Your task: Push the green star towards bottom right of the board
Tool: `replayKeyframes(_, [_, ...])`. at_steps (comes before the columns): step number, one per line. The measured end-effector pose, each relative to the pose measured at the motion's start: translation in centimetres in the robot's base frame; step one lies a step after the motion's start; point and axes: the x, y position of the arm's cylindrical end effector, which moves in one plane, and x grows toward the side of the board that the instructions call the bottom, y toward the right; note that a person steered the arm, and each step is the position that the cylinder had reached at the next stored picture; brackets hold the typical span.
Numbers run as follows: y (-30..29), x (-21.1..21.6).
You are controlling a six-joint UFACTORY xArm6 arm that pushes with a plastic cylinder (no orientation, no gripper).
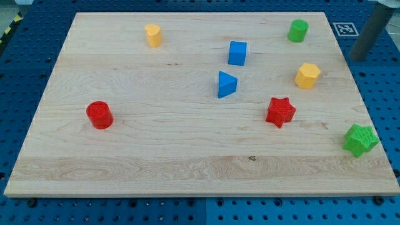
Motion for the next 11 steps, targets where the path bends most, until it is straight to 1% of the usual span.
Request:
replayKeyframes(1, [0.0,0.0])
replayKeyframes(3, [-2.5,1.2])
replayKeyframes(4, [-3.3,5.5])
replayKeyframes(6, [-3.4,11.1])
replayKeyframes(8, [-4.6,14.2])
replayKeyframes(9, [-4.6,16.5])
replayKeyframes(11, [-5.5,17.1])
